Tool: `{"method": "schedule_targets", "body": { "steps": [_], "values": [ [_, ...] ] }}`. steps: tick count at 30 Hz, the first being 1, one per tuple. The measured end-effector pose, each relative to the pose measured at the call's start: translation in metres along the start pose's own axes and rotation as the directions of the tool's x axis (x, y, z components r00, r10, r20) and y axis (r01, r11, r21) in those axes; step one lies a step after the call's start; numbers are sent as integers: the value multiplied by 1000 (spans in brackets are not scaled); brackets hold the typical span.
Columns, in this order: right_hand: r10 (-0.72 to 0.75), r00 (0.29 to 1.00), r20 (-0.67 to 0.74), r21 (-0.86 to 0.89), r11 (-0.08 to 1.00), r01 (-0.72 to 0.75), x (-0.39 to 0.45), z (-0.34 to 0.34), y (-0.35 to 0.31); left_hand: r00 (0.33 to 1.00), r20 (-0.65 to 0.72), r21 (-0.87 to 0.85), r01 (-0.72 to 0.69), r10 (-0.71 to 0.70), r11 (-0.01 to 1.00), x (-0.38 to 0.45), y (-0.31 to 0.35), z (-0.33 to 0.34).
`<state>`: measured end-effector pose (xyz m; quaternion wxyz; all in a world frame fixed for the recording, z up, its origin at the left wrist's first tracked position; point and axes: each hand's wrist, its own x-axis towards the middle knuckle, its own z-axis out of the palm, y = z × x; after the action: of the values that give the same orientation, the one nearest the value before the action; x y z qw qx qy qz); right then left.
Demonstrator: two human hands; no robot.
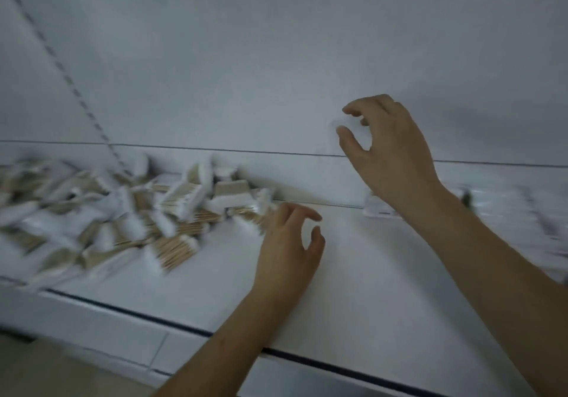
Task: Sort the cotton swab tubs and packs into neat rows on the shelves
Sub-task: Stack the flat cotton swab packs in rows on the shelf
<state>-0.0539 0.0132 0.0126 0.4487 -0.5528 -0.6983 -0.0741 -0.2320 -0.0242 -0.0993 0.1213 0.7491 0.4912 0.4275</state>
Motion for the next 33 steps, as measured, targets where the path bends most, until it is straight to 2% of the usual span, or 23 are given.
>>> {"method": "schedule_targets", "body": {
  "steps": [3, 5, 9, 12, 14, 16, 19, 22, 25, 28, 33],
  "values": [
    [-45, 998, 34, 142, 989, 39, 5, 42, -30, 997, -55, 100, 65, -60, 993, -30, -22, -36],
    [-86, 989, 117, 190, 980, 63, 1, 74, -46, 984, -151, 222, 131, -99, 966, -43, -41, -58],
    [-116, 940, 321, 210, 976, 48, -29, 137, -61, 927, -311, 475, 343, -209, 810, -53, -82, -92],
    [-180, 863, 472, 109, 983, 145, -57, 170, -53, 891, -355, 456, 430, -284, 780, -55, -92, -96],
    [-194, 837, 512, 54, 980, 194, -62, 175, -48, 874, -383, 447, 460, -301, 768, -56, -93, -92],
    [-154, 875, 458, 30, 987, 158, -60, 172, -45, 842, -405, 422, 517, -356, 745, -56, -95, -90],
    [-184, 923, 338, 41, 983, 181, -61, 169, -44, 807, -400, 399, 579, -434, 711, -55, -97, -92],
    [-211, 938, 276, 47, 977, 206, -62, 169, -43, 833, -370, 456, 549, -413, 700, -55, -95, -93],
    [-173, 949, 262, 106, 983, 150, -59, 164, -43, 864, -335, 495, 502, -376, 709, -56, -96, -94],
    [-118, 965, 233, 158, 984, 82, -55, 158, -42, 874, -351, 447, 472, -336, 760, -57, -96, -94],
    [-112, 979, 172, 199, 977, 76, -54, 152, -41, 876, -365, 279, 425, -315, 861, -60, -82, -98]
  ]
}}
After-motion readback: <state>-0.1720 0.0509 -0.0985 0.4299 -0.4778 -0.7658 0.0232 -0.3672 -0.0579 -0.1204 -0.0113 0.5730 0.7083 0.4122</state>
